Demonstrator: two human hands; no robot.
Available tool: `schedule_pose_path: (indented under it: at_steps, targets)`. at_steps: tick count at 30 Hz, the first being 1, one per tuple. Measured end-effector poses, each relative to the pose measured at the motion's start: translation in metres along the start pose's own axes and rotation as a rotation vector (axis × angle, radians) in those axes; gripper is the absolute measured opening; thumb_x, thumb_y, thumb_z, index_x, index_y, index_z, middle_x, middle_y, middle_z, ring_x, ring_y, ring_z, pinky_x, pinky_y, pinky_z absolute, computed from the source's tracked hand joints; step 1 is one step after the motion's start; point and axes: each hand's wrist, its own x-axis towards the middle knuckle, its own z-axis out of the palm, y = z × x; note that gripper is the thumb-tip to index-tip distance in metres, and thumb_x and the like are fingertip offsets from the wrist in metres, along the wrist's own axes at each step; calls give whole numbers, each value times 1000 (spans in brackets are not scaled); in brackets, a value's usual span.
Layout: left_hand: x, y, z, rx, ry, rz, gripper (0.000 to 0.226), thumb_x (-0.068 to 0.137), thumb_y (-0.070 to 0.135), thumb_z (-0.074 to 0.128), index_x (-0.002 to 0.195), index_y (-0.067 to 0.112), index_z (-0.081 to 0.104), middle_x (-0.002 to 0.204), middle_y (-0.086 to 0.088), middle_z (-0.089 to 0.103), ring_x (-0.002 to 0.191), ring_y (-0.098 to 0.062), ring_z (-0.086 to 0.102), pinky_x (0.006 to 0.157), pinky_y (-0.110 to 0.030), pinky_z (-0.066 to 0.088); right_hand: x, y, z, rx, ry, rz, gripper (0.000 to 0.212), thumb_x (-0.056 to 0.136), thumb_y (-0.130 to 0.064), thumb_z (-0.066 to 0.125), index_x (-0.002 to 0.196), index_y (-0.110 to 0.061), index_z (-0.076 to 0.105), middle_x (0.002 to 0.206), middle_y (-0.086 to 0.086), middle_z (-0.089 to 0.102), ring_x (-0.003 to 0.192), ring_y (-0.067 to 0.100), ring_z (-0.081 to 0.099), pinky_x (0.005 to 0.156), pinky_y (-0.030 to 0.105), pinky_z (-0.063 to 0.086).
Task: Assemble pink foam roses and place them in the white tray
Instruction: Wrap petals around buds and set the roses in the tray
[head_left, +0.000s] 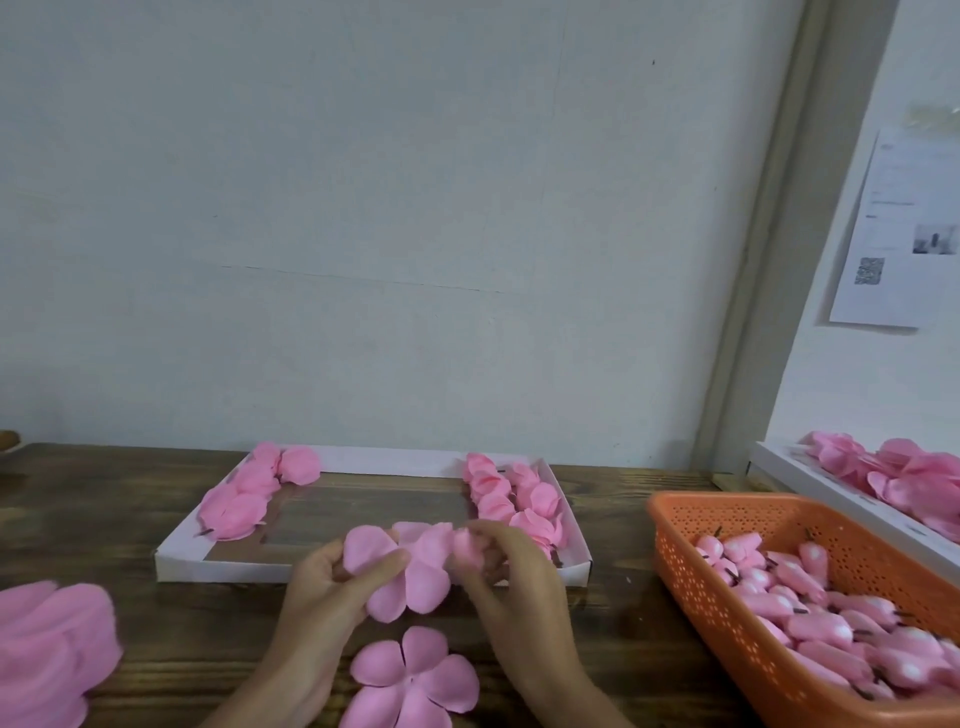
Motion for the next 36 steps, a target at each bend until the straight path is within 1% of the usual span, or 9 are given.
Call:
schedule_pose_path:
  at_steps: [4, 8, 13, 19, 23, 26, 30, 33, 36]
  targets:
    - [1, -3, 3, 23, 25, -12, 30, 65, 20, 96, 85, 5, 79, 99, -18, 79, 91, -35, 74, 87, -56, 57, 3, -13, -1, 235, 184, 59, 6, 100, -31, 68, 104, -35, 70, 89, -5, 67, 87, 18, 67, 78, 30, 57]
    - [0, -7, 7, 9, 20, -37, 27, 67, 27, 86, 89, 11, 82, 88, -16, 79, 76, -22, 74, 61, -30, 57, -1, -22, -2, 422, 97, 15, 22, 94, -21, 76, 101, -39, 67, 100, -5, 69, 94, 20, 70, 80, 30, 60]
    - [1, -12, 7, 17, 12, -40, 27, 72, 34, 84, 93, 18, 85, 92, -16, 80, 84, -27, 78, 64, -31, 60, -5, -19, 0, 390, 11, -61, 17, 93, -21, 79, 106, -18, 68, 106, -4, 75, 100, 23, 73, 83, 37, 61]
    - [2, -13, 7, 4, -14, 2, 23, 74, 26, 82, 93, 13, 84, 95, -19, 80, 88, -27, 79, 67, -27, 61, -4, -16, -1, 315, 21, -122, 14, 94, -21, 79, 104, -17, 69, 103, -7, 73, 97, 21, 73, 80, 39, 61]
    - [6, -13, 6, 79, 0, 65, 15, 77, 4, 81, 86, 15, 85, 93, -14, 81, 88, -20, 78, 78, -29, 60, -3, -16, -2, 183, 37, -220, 14, 92, -14, 79, 102, -18, 70, 104, -13, 72, 96, 14, 70, 78, 33, 59]
    - [6, -11, 6, 126, -26, 85, 27, 80, -9, 78, 83, 16, 85, 89, -12, 81, 84, -14, 78, 69, -17, 58, -5, -16, 0, 165, 16, -204, 18, 88, -14, 79, 103, -19, 71, 104, -11, 71, 91, 9, 71, 73, 33, 60]
    - [4, -10, 6, 118, -28, 105, 22, 78, 1, 83, 93, 16, 83, 94, -9, 81, 93, -21, 78, 78, -33, 58, -6, -15, 1, 158, 16, -173, 22, 86, -15, 81, 103, -24, 70, 101, -12, 72, 87, 7, 72, 71, 29, 61]
    - [3, -7, 6, 24, -50, 60, 45, 67, 14, 85, 112, 21, 78, 93, -20, 80, 91, -34, 78, 84, -43, 58, -5, -14, 0, 123, 50, -223, 21, 85, -13, 82, 101, -21, 72, 98, -13, 72, 84, 5, 72, 69, 23, 59]
    - [4, -8, 6, 4, -45, 38, 51, 71, 7, 86, 118, 23, 75, 95, -21, 79, 93, -36, 78, 90, -48, 57, -6, -15, 0, 93, 68, -275, 22, 83, -9, 82, 100, -17, 72, 99, -11, 72, 87, 4, 69, 71, 21, 57]
